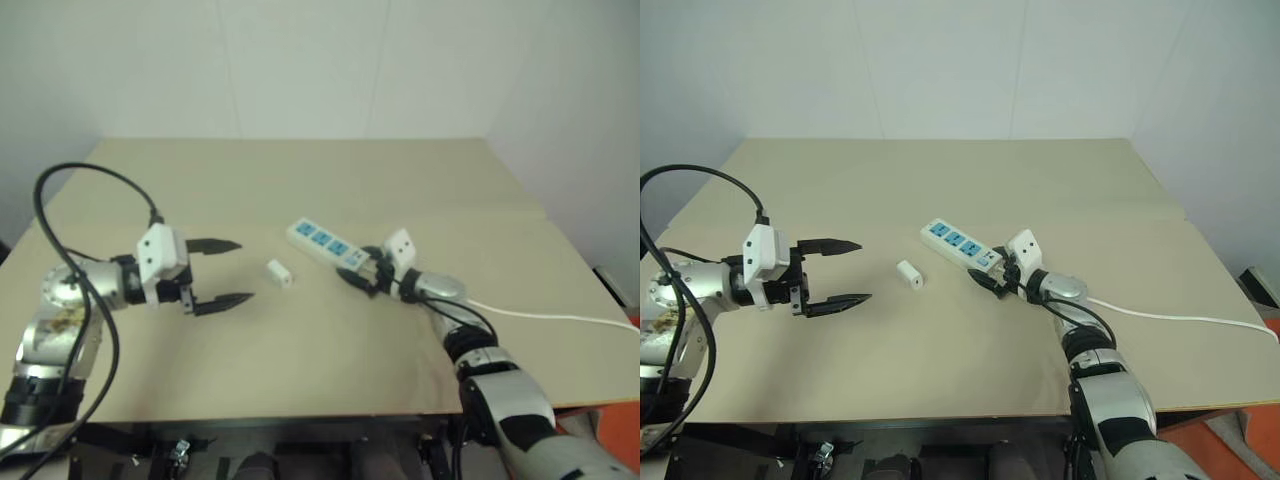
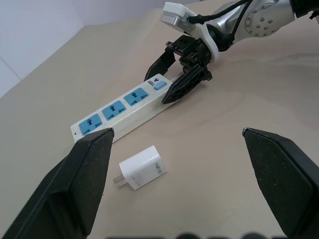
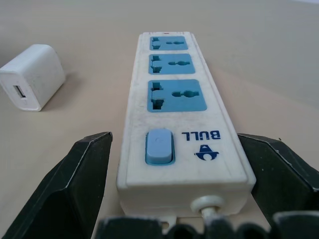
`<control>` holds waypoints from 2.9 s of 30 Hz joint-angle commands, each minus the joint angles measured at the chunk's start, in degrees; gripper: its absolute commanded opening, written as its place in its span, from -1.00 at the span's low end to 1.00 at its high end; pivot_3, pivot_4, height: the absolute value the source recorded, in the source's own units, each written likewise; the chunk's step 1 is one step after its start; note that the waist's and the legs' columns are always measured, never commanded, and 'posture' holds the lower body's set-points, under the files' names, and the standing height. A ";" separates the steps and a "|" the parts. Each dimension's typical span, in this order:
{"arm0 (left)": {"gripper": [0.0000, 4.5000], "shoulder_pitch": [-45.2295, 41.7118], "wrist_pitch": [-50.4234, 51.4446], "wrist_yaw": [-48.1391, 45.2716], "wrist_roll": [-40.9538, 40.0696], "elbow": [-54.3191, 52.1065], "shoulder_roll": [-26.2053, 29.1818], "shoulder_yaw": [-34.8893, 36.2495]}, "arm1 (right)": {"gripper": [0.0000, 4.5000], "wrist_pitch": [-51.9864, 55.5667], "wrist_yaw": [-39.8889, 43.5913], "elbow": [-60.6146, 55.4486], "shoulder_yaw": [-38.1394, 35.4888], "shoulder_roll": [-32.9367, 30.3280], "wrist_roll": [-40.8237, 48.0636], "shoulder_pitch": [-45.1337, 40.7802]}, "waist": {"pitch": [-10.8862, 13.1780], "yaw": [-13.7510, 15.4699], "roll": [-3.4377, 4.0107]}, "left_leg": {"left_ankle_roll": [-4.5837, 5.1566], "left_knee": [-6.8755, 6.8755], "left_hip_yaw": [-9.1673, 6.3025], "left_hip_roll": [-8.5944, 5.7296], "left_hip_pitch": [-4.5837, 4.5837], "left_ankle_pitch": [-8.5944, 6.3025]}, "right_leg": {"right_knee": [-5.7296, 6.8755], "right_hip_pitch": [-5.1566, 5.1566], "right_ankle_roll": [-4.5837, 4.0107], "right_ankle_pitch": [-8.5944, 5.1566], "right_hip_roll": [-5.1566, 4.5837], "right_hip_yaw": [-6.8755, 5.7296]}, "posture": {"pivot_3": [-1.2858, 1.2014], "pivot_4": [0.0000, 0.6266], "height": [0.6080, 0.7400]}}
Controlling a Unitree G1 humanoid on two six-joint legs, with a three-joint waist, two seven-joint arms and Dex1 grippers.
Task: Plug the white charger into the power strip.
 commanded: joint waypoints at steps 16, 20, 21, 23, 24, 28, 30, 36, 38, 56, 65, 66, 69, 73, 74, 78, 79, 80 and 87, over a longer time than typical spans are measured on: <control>1.00 -0.84 -1.36 1.18 0.09 -1.36 -0.84 0.18 | 0.52 -1.09 -1.65 4.69 -2.66 2.02 -0.61 -3.00 | 0.00 -0.24 0.00 | 0.00 -0.02 0.00 0.01 0.04 0.00 | 0.01 0.01 0.00 0.00 0.02 0.01 | 0.03 -0.52 1.00; 1.00 -0.67 -1.42 1.16 0.23 -1.31 -0.92 0.04 | 0.52 -1.41 -1.09 4.45 -3.07 1.85 -1.17 -2.34 | 0.00 -0.26 0.00 | 0.00 -0.02 0.00 0.01 0.05 0.00 | 0.02 0.02 0.00 0.00 0.02 0.01 | 0.03 -0.52 1.00; 1.00 -0.67 -1.31 1.11 0.14 -1.35 -0.95 0.00 | 0.52 -1.77 -0.92 3.99 -2.97 1.70 -1.32 -1.86 | 0.00 -0.27 0.00 | 0.00 -0.02 0.00 0.01 0.04 0.00 | 0.02 0.02 0.00 0.00 0.01 0.01 | 0.03 -0.52 1.00; 1.00 -0.72 -1.15 1.01 -0.03 -1.42 -1.02 -0.09 | 0.52 -2.25 -0.30 2.92 -2.95 1.45 -1.25 -0.94 | 0.00 -0.26 0.00 | 0.00 -0.02 0.00 0.01 0.04 0.00 | 0.01 0.02 0.00 0.00 0.01 0.01 | 0.03 -0.52 1.00; 1.00 -0.78 -1.11 0.96 -0.10 -1.43 -1.04 -0.12 | 0.52 -2.56 0.37 2.02 -2.88 1.21 -1.15 -0.24 | 0.00 -0.25 0.01 | 0.00 -0.03 0.00 0.01 0.04 0.00 | 0.01 0.01 0.00 0.00 0.01 0.01 | 0.03 -0.52 1.00; 1.00 -1.17 -1.06 0.69 -0.24 -1.26 -0.95 -0.24 | 0.52 -2.88 3.40 -3.45 -2.51 -0.35 -0.66 3.59 | 0.00 -0.17 0.01 | 0.00 -0.04 -0.01 0.00 0.02 0.00 | -0.01 0.01 0.00 0.00 0.01 0.01 | 0.03 -0.52 1.00; 1.00 -1.61 -0.98 0.45 -0.32 -1.05 -0.78 -0.27 | 0.52 -2.65 4.99 -7.95 -2.45 -1.67 -0.23 6.53 | 0.00 0.23 0.01 | 0.00 -0.04 -0.02 -0.01 0.02 0.00 | -0.01 0.02 0.00 0.00 -0.01 0.00 | 0.03 -0.52 1.00; 1.00 -2.91 -1.22 -0.45 -0.09 0.42 -0.40 -0.43 | 0.52 2.26 6.48 -23.01 -4.78 -8.27 2.27 17.20 | 0.00 0.76 0.00 | 0.00 -0.03 -0.02 -0.07 -0.01 0.00 | -0.06 0.06 0.01 -0.01 -0.08 -0.03 | 0.03 -0.52 1.00; 1.00 -3.24 -1.35 -0.77 0.02 0.85 -0.49 -0.71 | 0.52 3.98 6.31 -27.65 -5.84 -10.96 3.32 20.79 | 0.00 0.76 0.00 | 0.00 -0.03 -0.01 -0.07 0.00 0.00 | -0.06 0.07 0.01 -0.01 -0.08 -0.03 | 0.03 -0.52 1.00; 1.00 -11.55 -6.29 -7.03 1.83 10.37 0.14 -3.01 | 0.52 15.03 28.43 -59.22 -15.92 -30.72 23.68 49.62 | 0.05 0.38 0.06 | 0.00 -0.03 0.09 0.00 0.09 0.00 | -0.09 0.17 0.20 -0.12 0.09 0.05 | 0.03 -0.52 1.00; 1.00 -31.62 -14.79 -15.89 9.30 26.11 -2.42 -11.00 | 0.52 10.61 32.05 -55.80 -5.12 -24.03 18.37 41.06 | 0.07 0.37 0.03 | 0.00 0.04 0.08 -0.02 0.04 0.00 | -0.08 0.16 0.26 -0.15 0.12 0.05 | 0.03 -0.52 1.00; 1.00 -35.07 -16.43 -18.74 9.78 28.85 -2.95 -12.12 | 0.52 10.20 32.40 -54.28 -3.58 -22.96 17.38 39.13 | 0.07 0.38 0.03 | 0.00 0.05 0.07 -0.03 0.02 0.00 | -0.08 0.16 0.25 -0.14 0.12 0.03 | 0.03 -0.52 1.00; 1.00 -45.40 -21.18 -22.25 10.75 36.80 -2.69 -20.51 | 0.52 8.18 34.42 -49.18 0.45 -20.64 14.66 33.78 | 0.12 0.53 -0.03 | 0.00 0.12 0.03 -0.04 -0.13 0.00 | -0.09 0.07 0.13 -0.07 0.13 -0.01 | 0.03 -0.52 1.00; 1.00 -58.83 -31.37 -22.29 15.11 48.03 -4.44 -35.55 | 0.52 2.73 35.92 -40.07 4.94 -17.07 9.82 26.82 | 0.16 0.58 -0.02 | 0.00 0.15 0.02 -0.09 -0.18 0.00 | -0.16 0.08 0.17 -0.08 0.08 0.00 | 0.03 -0.52 1.00; 1.00 -61.25 -33.77 -22.29 15.55 50.56 -5.10 -38.54 | 0.52 1.41 36.19 -37.85 5.67 -16.24 8.92 25.35 | 0.16 0.58 -0.02 | 0.01 0.14 0.04 -0.11 -0.16 0.00 | -0.16 0.08 0.17 -0.08 0.06 0.03 | 0.03 -0.52 1.00; 1.00 -70.25 -44.11 -22.29 21.80 62.87 -9.67 -48.30 | 0.52 -1.23 36.10 -29.72 8.06 -12.40 6.12 19.16 | 0.21 0.25 -0.02 | 0.01 0.15 0.03 -0.10 -0.14 0.00 | -0.08 0.06 0.19 -0.10 0.09 0.04 | 0.03 -0.52 1.00; 1.00 -71.76 -45.32 -22.29 22.62 65.08 -10.89 -50.02 | 0.52 -1.67 36.23 -28.16 8.38 -11.68 5.66 18.09 | 0.23 0.18 -0.01 | 0.01 0.15 0.03 -0.10 -0.14 0.00 | -0.04 0.05 0.19 -0.10 0.10 0.04 | 0.03 -0.52 1.00; 1.00 -72.94 -46.53 -22.29 23.47 66.79 -11.94 -51.45 | 0.52 -2.14 36.35 -26.78 8.70 -11.19 5.11 17.18 | 0.25 0.13 -0.01 | 0.01 0.15 0.03 -0.10 -0.14 0.00 | -0.03 0.04 0.19 -0.10 0.10 0.06 | 0.03 -0.52 1.00; 1.00 -75.59 -62.64 -22.29 25.97 72.68 -15.69 -60.43 | 0.52 -4.10 35.77 -19.67 10.25 -9.47 2.05 12.73 | 0.34 0.10 0.06 | 0.01 0.16 0.04 -0.09 -0.12 0.00 | 0.03 0.01 0.19 -0.11 0.13 0.12 | 0.03 -0.52 1.00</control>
